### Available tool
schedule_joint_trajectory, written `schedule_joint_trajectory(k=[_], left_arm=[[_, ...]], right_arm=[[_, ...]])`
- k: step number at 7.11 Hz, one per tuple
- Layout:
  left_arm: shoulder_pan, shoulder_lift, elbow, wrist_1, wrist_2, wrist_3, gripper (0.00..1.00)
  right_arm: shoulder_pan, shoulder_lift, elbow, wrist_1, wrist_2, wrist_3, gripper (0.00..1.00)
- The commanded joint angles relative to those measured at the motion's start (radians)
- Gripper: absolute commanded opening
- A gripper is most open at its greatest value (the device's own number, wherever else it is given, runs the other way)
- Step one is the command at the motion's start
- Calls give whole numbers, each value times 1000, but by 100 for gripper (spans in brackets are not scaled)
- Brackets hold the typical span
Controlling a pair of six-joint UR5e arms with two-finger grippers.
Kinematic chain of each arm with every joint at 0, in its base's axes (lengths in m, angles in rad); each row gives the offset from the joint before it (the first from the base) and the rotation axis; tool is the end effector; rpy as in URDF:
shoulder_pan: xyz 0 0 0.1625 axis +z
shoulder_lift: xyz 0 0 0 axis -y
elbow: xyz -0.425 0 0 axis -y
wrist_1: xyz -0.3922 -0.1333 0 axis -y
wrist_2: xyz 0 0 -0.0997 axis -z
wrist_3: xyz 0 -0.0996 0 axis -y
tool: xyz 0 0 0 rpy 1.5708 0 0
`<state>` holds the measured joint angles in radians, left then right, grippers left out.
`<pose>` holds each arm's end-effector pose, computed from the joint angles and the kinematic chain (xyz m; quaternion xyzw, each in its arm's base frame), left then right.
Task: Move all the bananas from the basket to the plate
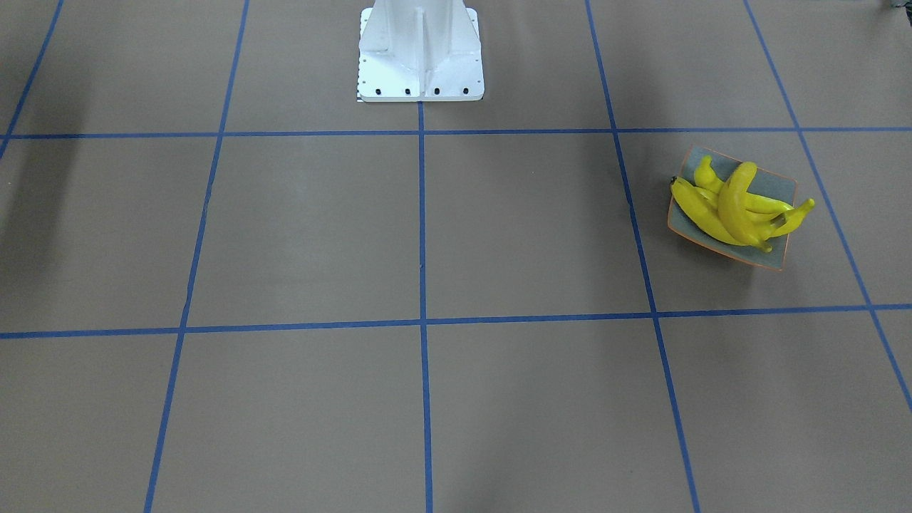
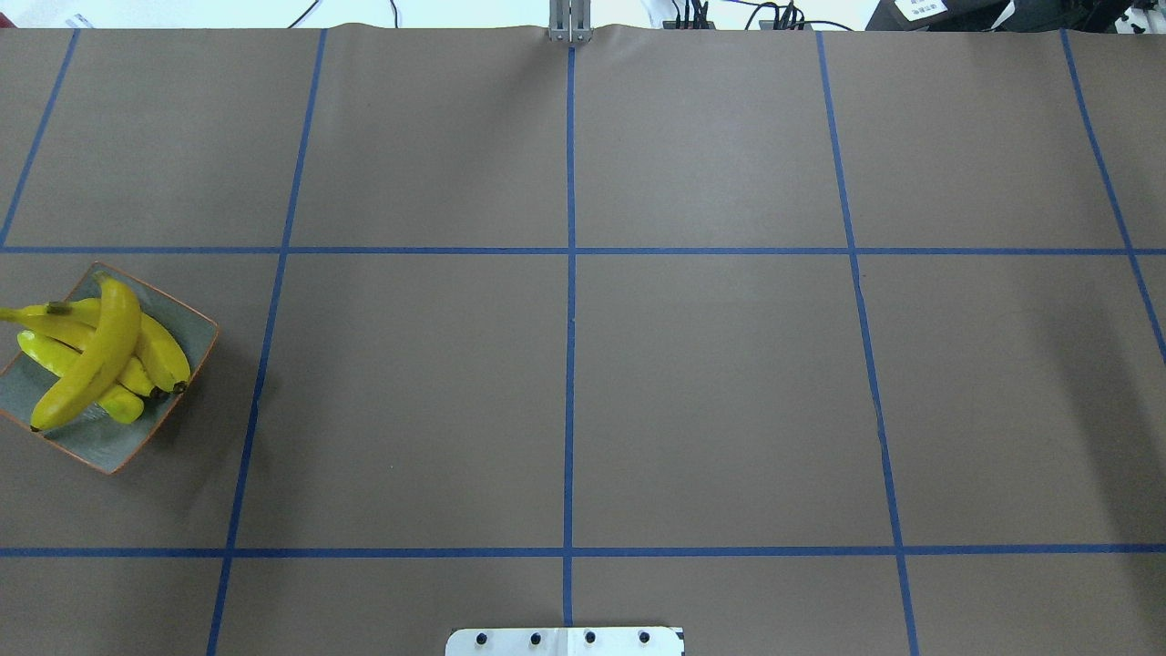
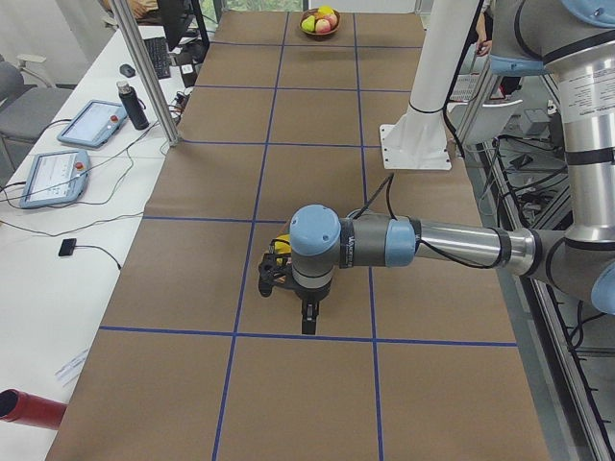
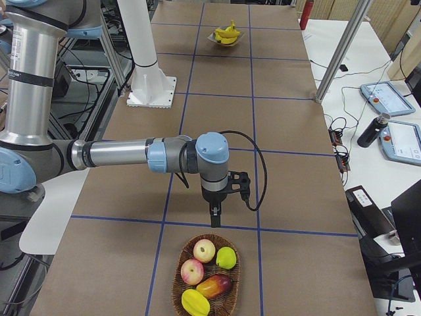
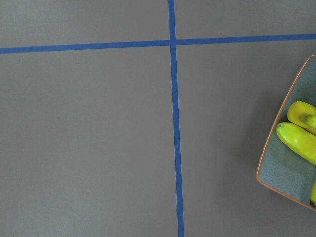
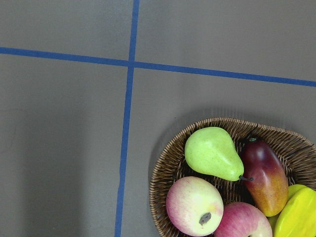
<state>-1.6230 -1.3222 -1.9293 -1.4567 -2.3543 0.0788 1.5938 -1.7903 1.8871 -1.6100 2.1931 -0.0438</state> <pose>-0.0830 -0.3809 0.6024 0.0231 0.3811 0.0115 0.9242 0.0845 -0.4002 0.6145 0.0376 -0.3049 -0.0187 0.9514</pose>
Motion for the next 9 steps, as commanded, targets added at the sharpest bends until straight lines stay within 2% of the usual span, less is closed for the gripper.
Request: schedule_joint_trajectory(k=[1,9], left_arm=[[0,15,-4,1,0,-1,100],[2,18,0,-1,1,-1,100]], right_arm=[[0,-12,-3,2,42,-1,100],[-2,-21,-3,2,54,-2,100]])
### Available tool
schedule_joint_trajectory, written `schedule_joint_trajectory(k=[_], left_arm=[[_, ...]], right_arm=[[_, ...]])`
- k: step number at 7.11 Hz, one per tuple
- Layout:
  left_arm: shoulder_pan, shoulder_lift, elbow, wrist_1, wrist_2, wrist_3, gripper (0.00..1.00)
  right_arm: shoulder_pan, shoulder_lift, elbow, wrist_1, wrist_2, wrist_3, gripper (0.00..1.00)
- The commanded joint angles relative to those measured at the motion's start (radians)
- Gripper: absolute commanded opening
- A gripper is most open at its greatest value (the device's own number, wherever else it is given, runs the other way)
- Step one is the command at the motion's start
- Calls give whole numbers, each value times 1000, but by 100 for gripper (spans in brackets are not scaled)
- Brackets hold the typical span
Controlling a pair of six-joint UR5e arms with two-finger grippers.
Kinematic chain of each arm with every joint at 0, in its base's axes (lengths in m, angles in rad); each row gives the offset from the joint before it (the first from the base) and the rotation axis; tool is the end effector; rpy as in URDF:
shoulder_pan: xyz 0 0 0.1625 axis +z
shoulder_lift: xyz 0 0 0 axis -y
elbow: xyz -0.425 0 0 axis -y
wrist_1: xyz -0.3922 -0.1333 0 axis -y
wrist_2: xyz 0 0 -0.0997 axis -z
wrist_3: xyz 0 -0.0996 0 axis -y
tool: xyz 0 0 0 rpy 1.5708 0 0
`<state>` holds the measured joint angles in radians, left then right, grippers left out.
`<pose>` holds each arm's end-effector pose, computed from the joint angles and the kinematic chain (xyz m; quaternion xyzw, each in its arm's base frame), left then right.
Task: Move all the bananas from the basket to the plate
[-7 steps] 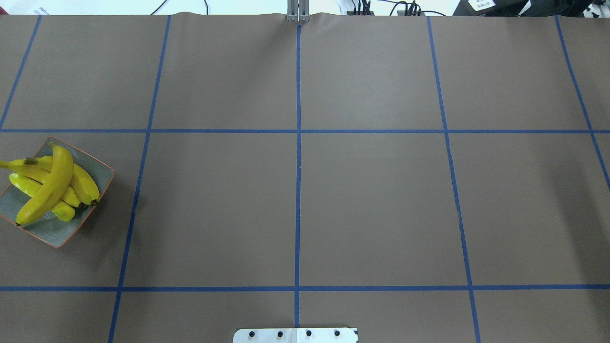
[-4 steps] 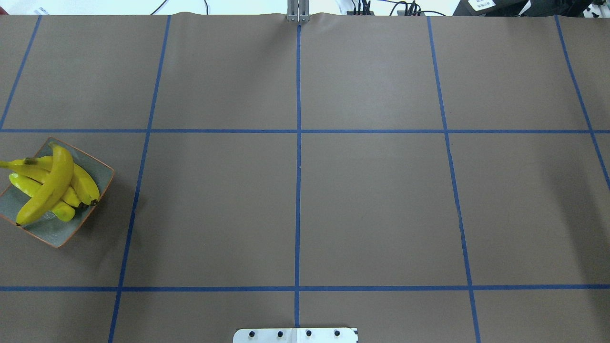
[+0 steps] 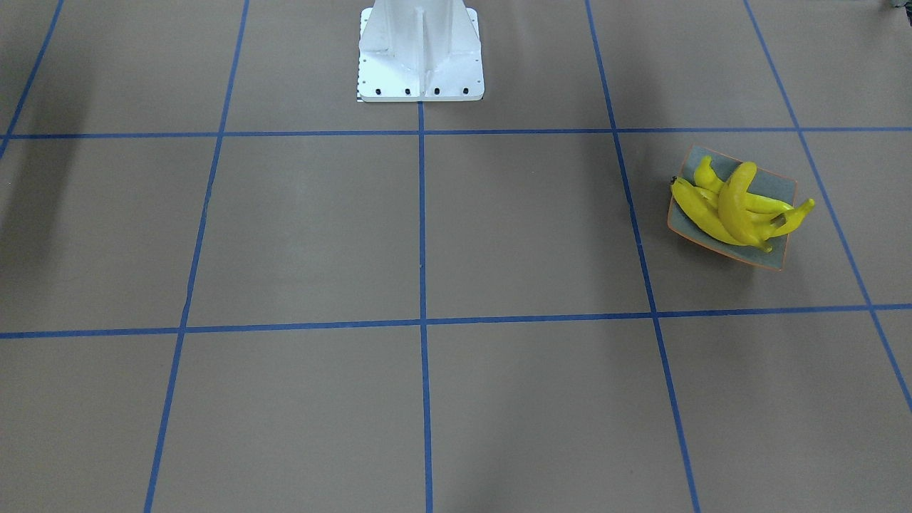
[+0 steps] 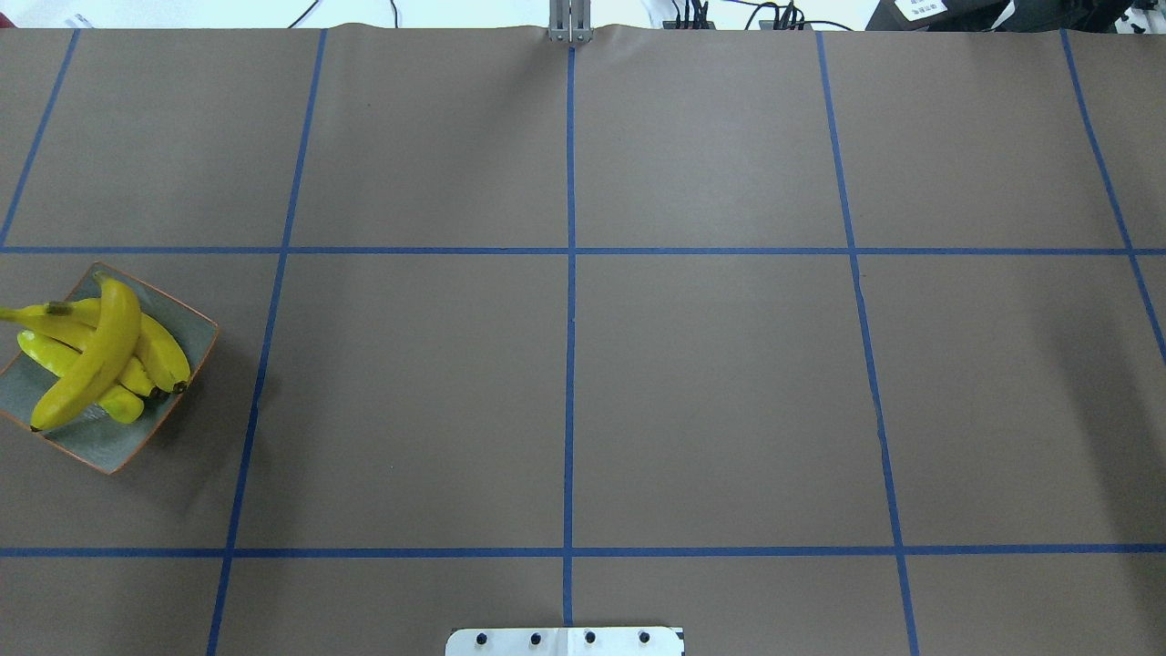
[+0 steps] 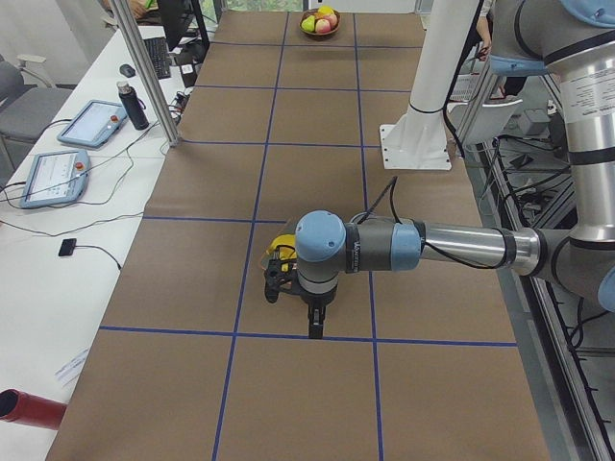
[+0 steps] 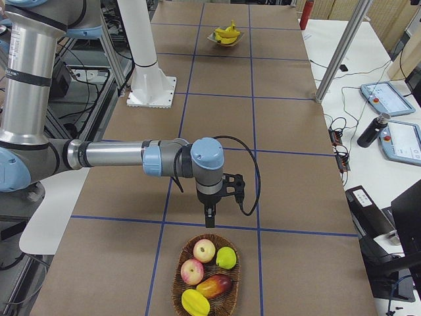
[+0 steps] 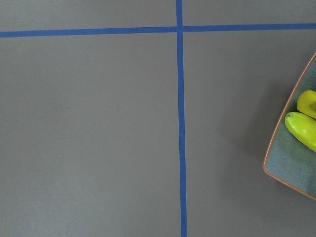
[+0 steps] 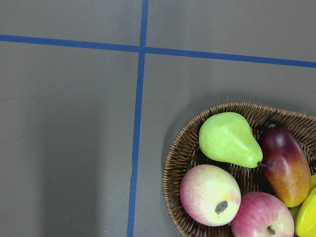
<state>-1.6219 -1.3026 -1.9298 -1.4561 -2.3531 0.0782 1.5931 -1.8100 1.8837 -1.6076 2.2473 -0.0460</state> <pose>-0.0822 -0.3722 0.6097 0.0136 0.3811 0.0080 0.9244 0.0797 -0.3913 0.6205 0.0287 -0.3310 -0.0173 0.9430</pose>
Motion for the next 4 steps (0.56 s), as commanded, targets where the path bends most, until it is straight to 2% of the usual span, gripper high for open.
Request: schedule_joint_trajectory(k=[1,4], left_arm=[[0,-1,2,-1,0,0,100],[0,-3,2,-1,3,-2,100]], right_arm=[[1,-3,0,0,2,0,100],[-1,-3,-8,0,0,0,100]])
